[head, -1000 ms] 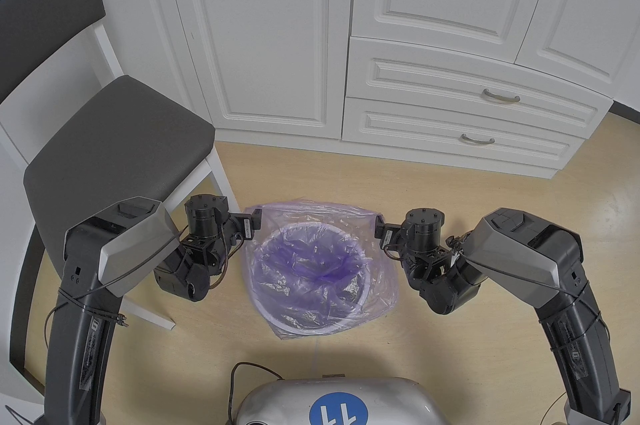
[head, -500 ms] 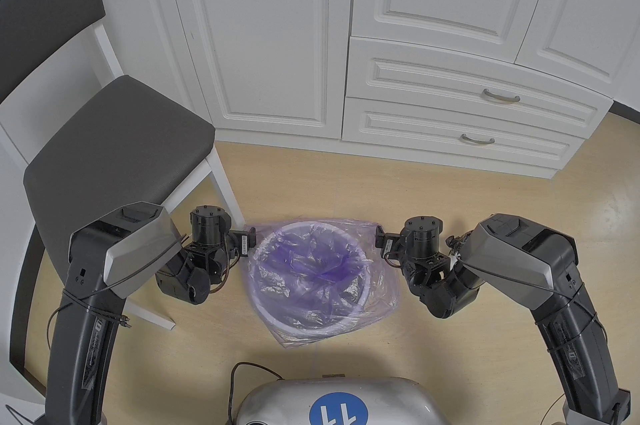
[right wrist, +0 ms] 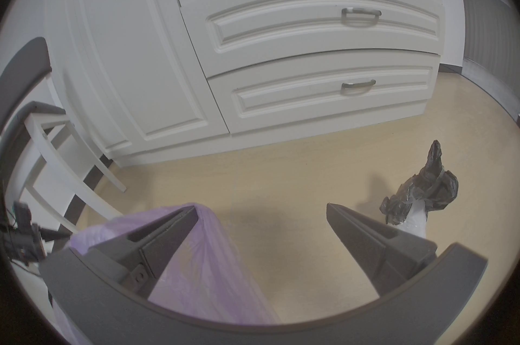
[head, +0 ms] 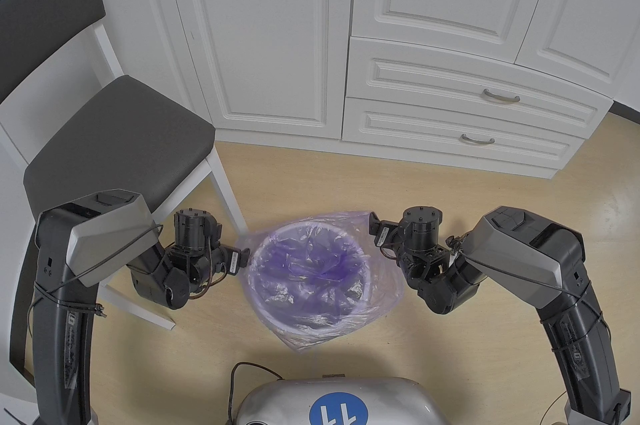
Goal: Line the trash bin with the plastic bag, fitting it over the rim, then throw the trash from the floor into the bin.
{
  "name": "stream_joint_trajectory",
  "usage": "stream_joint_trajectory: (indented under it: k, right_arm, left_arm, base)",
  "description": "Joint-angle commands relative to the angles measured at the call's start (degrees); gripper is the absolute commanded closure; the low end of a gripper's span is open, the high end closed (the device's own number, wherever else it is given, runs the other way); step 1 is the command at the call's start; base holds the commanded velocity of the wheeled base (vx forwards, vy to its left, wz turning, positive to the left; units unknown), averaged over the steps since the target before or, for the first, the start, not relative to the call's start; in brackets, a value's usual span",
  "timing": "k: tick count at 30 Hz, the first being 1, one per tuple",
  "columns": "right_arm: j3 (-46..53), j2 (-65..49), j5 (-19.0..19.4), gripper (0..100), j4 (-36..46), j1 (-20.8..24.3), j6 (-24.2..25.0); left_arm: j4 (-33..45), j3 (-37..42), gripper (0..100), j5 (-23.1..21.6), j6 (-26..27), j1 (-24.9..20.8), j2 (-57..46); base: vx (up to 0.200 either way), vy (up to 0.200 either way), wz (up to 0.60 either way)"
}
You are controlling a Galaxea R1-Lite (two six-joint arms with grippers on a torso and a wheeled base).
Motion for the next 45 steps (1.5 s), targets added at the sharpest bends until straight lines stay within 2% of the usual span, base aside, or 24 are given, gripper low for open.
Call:
stream_joint_trajectory:
  k: [1, 7, 15, 24, 34, 38, 45]
  right_arm:
    - [0.13, -2.36, -0.34, 0, -1.86, 0.31, 0.16]
    - [6.98, -10.89, 0.02, 0, -0.72, 0.58, -1.69]
    - [17.0, -17.57, 0.02, 0, 2.44, 0.75, -11.18]
    - [25.79, -22.4, 0.37, 0, 9.39, 1.63, -16.54]
    - [25.18, -16.34, 0.37, 0, 13.43, 1.37, -18.21]
    - [24.65, -13.26, 0.37, 0, 13.52, -0.04, -22.25]
    - [19.81, -8.87, 0.46, 0, 14.48, -0.3, -26.12]
  left_arm:
    - [2.7, 6.14, 0, -1.95, 4.33, 0.5, -5.32]
    - [2.96, 7.46, 0, -1.95, 4.77, 0.23, -4.97]
    - [2.09, 9.13, 0, -2.12, 4.5, -1.79, -1.54]
    - [2.0, 11.24, 0, -2.82, 4.59, -4.87, 0.13]
    - [0.33, 13.26, 0, -3.09, 4.5, -4.43, -1.98]
    - [0.06, 18.0, 0, -6.08, 4.59, -4.43, -6.28]
    - [-0.64, 21.43, 0, -6.16, 4.41, -4.34, -10.59]
  base:
    - [0.0, 0.0, 0.0]
    - [0.0, 0.0, 0.0]
    - [0.0, 0.0, 0.0]
    - [0.0, 0.0, 0.0]
    - [0.0, 0.0, 0.0]
    - [0.0, 0.0, 0.0]
    - [0.0, 0.0, 0.0]
